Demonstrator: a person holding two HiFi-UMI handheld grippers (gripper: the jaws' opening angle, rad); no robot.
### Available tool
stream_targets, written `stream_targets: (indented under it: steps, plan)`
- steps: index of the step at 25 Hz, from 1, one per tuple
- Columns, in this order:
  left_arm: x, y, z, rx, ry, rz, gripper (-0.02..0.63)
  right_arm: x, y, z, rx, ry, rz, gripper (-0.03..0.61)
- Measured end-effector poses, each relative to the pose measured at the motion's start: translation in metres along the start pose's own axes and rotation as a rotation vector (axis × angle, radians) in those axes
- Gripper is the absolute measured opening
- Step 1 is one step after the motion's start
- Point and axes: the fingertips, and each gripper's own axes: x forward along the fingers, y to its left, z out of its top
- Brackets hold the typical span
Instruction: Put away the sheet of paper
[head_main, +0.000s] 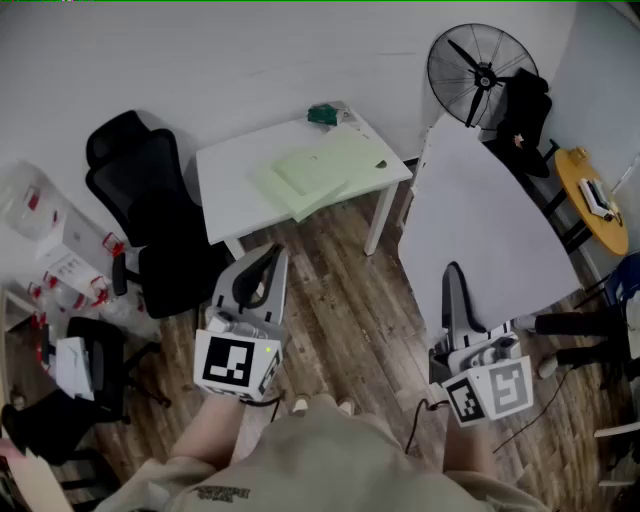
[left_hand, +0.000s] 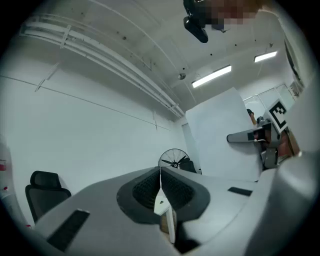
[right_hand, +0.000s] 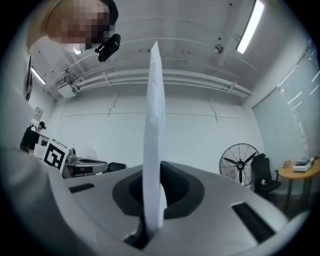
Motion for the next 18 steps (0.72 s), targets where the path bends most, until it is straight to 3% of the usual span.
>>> stream_targets:
  steps: [6,18]
  plan:
    - [0.003,-0.004,-0.005,0.011,0.016,-0.007,0.023,-0.007,-0.011,0.001,-0.029,-0.028,-0.06,0.023]
    - [0.006,-0.032,-0.006,0.052,0.031,-0.008,0.022,-0.032,-0.041,-0.01,0.054,-0.035,-0.069,0.023]
